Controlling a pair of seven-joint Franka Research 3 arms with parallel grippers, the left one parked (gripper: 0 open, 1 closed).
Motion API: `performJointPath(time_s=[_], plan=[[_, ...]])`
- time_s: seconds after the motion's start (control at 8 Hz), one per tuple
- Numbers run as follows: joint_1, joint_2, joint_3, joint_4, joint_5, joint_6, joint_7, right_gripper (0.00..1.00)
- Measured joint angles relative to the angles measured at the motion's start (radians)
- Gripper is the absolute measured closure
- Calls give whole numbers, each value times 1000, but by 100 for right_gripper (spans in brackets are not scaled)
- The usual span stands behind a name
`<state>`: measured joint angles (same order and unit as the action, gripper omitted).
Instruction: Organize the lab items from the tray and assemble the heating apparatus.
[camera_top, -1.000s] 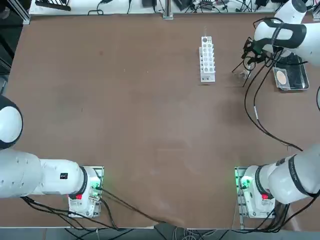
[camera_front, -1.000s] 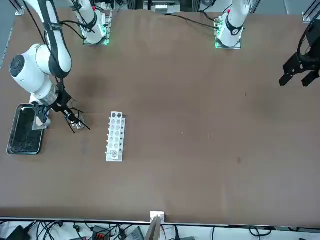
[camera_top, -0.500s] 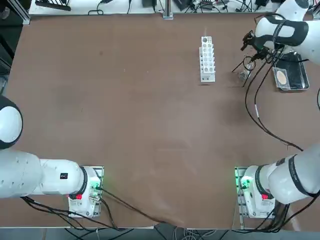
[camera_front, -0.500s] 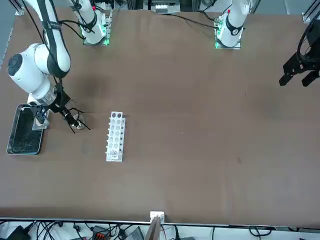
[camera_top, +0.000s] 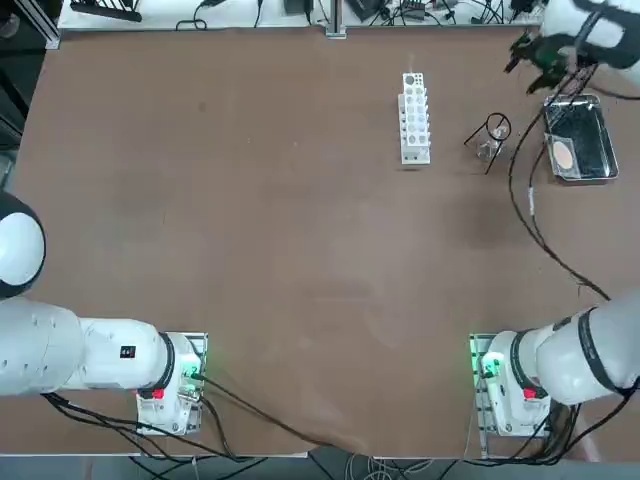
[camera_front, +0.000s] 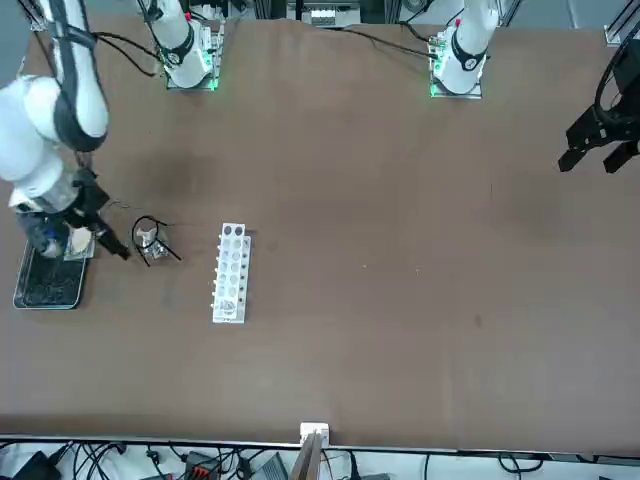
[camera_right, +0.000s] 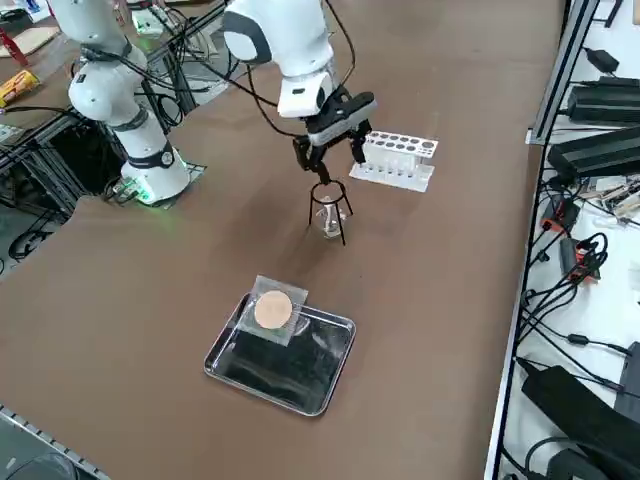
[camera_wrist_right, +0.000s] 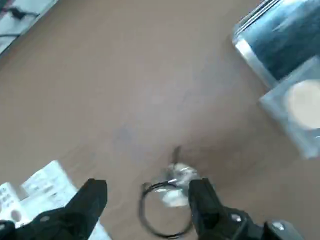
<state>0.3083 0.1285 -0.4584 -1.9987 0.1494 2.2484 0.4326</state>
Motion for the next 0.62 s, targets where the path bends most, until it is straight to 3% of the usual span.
performJointPath(time_s=[0.25,0.62], plan=[[-69,24,-3,81,-58,-76,-17,0],[-138,152,-3,134,-125,-81,-99,0]])
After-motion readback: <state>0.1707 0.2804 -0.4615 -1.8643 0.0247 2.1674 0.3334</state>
